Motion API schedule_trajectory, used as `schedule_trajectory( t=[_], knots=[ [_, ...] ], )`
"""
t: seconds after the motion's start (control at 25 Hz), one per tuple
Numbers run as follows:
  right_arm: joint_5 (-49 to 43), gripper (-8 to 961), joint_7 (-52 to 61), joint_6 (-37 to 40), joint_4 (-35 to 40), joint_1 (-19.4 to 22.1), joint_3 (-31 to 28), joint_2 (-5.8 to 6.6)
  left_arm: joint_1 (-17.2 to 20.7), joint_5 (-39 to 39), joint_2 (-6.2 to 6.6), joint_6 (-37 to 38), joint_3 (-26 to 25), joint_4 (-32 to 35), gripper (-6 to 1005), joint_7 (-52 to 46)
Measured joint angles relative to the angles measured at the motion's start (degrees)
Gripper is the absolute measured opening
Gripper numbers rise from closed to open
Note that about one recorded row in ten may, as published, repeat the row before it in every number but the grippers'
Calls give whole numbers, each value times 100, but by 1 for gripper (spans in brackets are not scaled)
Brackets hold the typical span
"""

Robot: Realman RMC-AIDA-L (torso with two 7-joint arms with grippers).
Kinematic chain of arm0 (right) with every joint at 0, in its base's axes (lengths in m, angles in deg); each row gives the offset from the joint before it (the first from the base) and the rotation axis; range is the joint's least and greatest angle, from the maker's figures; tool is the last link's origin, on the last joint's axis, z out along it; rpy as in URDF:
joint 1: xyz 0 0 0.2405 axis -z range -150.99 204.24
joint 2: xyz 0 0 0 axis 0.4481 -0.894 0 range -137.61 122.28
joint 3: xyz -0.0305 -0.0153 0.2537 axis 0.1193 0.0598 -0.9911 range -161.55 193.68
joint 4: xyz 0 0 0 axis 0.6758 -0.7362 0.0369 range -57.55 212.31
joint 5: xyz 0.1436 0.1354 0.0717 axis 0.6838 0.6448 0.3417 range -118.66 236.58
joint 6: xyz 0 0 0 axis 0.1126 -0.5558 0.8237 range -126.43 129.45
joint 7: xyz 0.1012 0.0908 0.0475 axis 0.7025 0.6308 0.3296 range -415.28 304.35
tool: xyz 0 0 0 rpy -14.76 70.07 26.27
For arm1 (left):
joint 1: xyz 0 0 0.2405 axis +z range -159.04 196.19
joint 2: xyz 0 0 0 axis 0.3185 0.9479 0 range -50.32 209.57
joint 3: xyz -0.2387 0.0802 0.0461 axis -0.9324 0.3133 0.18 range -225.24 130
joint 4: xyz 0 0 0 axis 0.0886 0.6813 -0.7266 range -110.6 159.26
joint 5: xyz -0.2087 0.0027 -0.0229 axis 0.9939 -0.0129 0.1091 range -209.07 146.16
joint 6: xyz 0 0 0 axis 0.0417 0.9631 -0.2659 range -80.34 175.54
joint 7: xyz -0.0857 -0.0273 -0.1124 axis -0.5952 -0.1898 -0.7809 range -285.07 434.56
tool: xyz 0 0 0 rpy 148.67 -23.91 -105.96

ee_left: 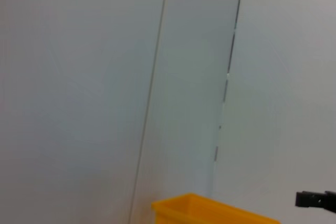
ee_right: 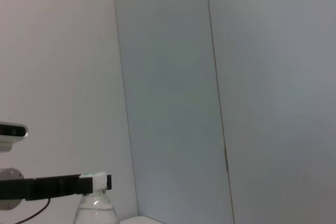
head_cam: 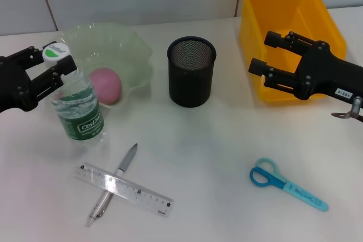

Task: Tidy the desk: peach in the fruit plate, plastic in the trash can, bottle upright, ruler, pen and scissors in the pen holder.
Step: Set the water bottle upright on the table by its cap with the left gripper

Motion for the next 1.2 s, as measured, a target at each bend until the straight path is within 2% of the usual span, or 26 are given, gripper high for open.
schedule_trajectory(
  t=[0.72, 1.2],
  knots=[
    [0, 749, 104, -75, 25, -38, 0, 0, 158, -10, -52, -426, -14, -59, 451, 415],
    [10, 748, 168, -117, 45, -58, 0, 0, 282, 19, -137, -546, -57, -108, 456, 627]
  ],
)
